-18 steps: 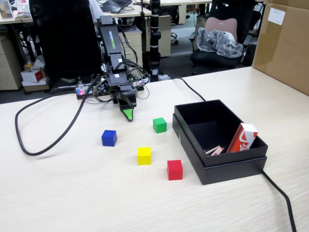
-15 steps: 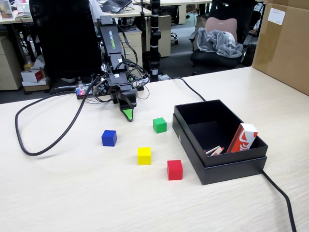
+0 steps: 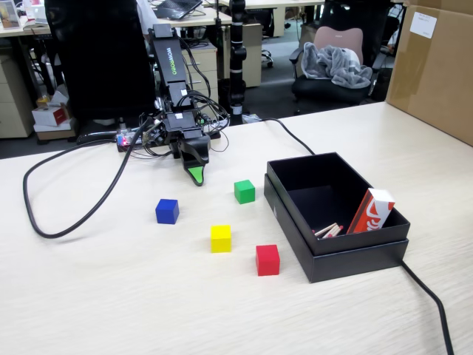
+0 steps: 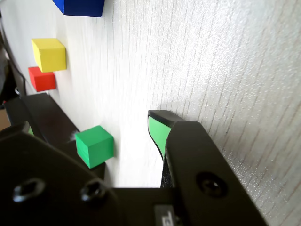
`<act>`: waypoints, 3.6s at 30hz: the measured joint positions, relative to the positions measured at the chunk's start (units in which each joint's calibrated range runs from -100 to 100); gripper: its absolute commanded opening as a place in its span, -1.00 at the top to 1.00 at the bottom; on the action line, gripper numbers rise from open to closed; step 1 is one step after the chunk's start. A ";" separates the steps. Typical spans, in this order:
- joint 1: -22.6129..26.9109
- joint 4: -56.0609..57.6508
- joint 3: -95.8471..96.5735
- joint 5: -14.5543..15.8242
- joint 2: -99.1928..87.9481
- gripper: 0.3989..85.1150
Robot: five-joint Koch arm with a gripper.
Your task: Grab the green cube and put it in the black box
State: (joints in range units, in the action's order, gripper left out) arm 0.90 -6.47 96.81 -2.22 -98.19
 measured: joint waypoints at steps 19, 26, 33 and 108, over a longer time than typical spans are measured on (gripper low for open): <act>0.00 0.00 0.00 0.00 0.00 -0.14; 0.00 0.00 0.00 0.00 0.00 -0.14; 0.00 0.00 0.00 0.00 0.00 -0.14; 9.72 62.41 -82.61 11.33 82.98 0.22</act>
State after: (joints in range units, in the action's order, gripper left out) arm 10.62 55.94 14.19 9.11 -15.21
